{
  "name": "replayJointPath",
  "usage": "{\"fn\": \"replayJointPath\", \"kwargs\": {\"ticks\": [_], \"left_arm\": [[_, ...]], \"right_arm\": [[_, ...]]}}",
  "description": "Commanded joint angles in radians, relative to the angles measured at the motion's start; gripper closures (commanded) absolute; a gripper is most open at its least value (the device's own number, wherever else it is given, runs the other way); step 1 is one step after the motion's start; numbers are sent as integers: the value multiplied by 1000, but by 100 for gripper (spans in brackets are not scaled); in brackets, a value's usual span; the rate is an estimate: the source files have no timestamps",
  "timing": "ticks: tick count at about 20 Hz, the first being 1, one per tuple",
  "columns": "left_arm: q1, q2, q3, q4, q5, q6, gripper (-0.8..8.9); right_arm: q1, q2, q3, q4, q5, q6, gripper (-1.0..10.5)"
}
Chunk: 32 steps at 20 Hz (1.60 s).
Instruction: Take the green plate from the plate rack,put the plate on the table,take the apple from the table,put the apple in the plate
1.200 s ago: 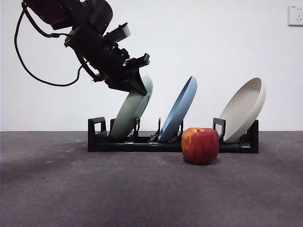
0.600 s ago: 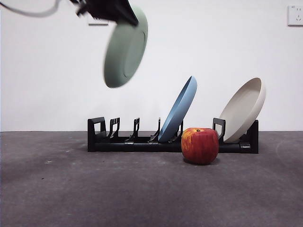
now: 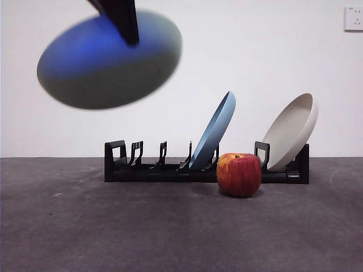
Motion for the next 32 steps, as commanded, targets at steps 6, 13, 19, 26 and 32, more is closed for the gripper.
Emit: {"fn": "replayJointPath", "kwargs": {"ticks": [6,13,19,26,32], "left_arm": [[-166,139,-322,327,-153,84,819],[-233,343,-358,453,-178,102,820],[-244,370,-356,462,-75,71,741],[-244,345,-335,428,-77,57,583],[-244,158,-158,263,-72,-35,583]], "right_arm": [[3,0,2,2,-8,-1,255],[3,0,2,2,-8,-1,255],[3,0,2,2,-7,-1,255],[3,0,2,-5,-7,-1,255],[3,42,2,23,-6,-1,254]]}}
